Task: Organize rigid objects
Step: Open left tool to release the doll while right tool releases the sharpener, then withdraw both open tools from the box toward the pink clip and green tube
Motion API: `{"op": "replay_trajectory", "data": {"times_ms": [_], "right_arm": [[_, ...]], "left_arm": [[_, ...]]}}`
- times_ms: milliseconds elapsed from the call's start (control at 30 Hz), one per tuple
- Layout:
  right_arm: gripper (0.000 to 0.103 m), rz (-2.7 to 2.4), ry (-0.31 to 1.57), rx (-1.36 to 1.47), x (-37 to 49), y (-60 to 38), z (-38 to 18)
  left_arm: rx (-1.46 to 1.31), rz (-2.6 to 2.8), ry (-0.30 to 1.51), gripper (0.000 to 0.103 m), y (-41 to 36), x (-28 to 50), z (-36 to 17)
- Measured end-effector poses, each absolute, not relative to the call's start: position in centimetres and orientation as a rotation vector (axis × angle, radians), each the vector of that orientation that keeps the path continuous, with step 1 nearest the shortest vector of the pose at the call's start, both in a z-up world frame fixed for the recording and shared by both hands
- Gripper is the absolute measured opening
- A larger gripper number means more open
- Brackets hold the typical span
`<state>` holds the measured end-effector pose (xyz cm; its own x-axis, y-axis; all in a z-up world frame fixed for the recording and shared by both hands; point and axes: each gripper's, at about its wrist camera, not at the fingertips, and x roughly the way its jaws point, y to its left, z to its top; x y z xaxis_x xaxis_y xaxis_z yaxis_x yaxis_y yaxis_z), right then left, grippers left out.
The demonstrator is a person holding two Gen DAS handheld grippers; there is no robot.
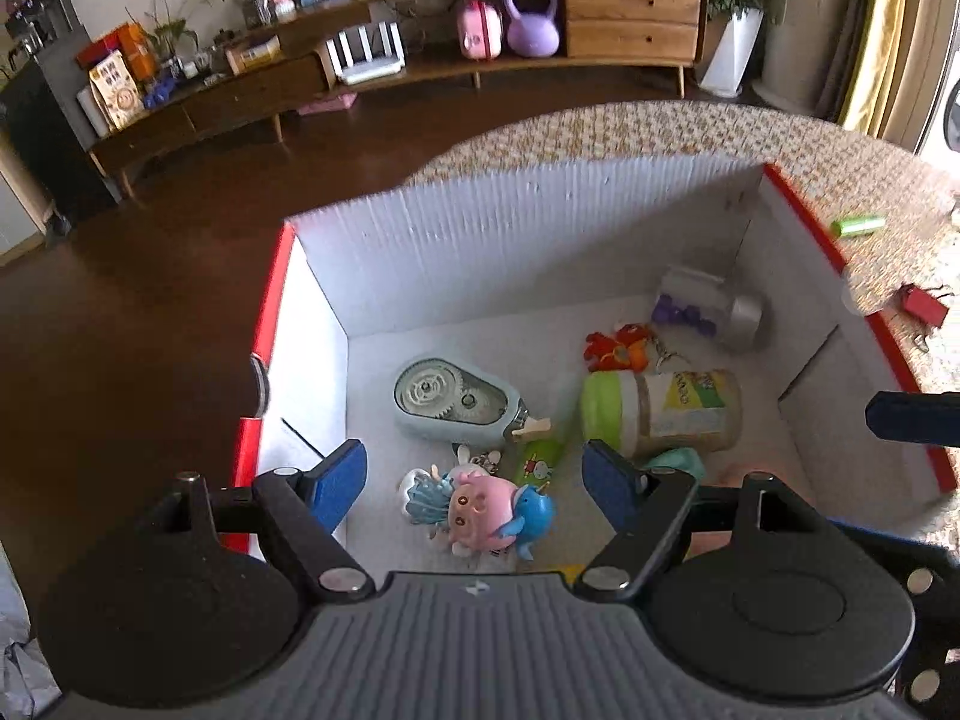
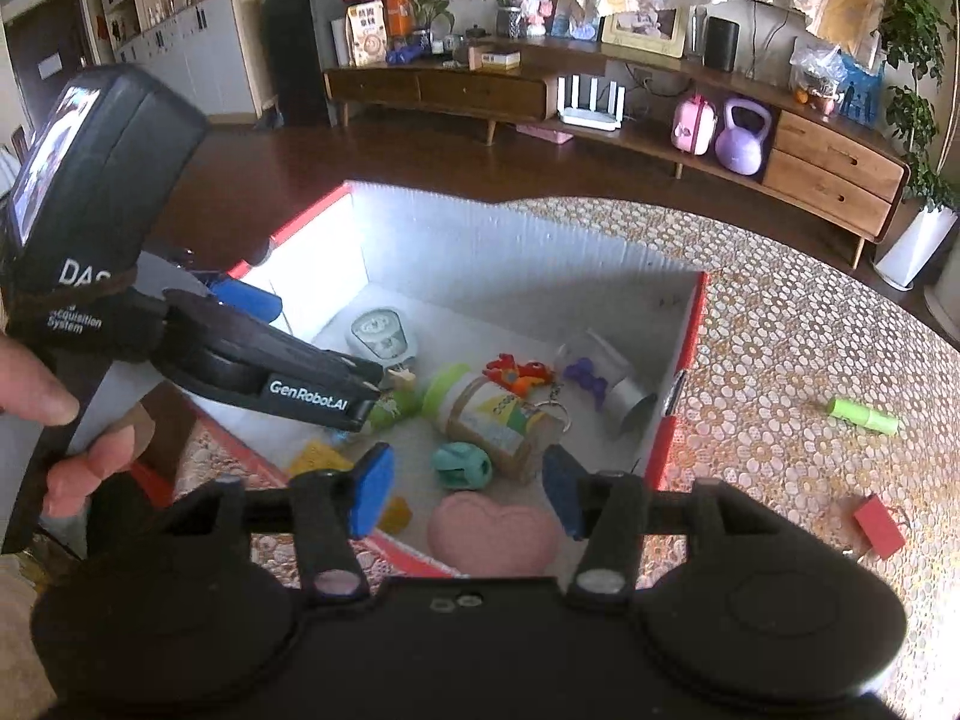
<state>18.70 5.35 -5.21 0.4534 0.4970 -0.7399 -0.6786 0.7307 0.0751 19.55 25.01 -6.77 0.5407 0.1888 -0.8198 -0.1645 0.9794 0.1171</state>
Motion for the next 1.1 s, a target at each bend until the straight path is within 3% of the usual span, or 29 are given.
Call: {"op": "replay_trajectory", "data": {"times_ms": [333,400,567,1100], "right_arm": [[0.066,0.771,0.757,-0.177,15.9,1.6,-1.8],[0.076,0.772,0.741,-0.155,15.4,0.6,-1.1],[0.077,0.774,0.709,-0.115,14.1,-1.7,0.4],[0.101,0.722,0.628,-0.055,11.3,-10.0,1.6]], "left_arm": [[0.052,0.179,0.854,0.079,22.1,15.9,-2.2],[0.051,0.167,0.836,0.079,21.4,15.3,-1.3],[0.06,0.147,0.793,0.079,19.6,13.8,0.5],[0.076,0.056,0.706,0.084,12.4,11.2,2.6]]}}
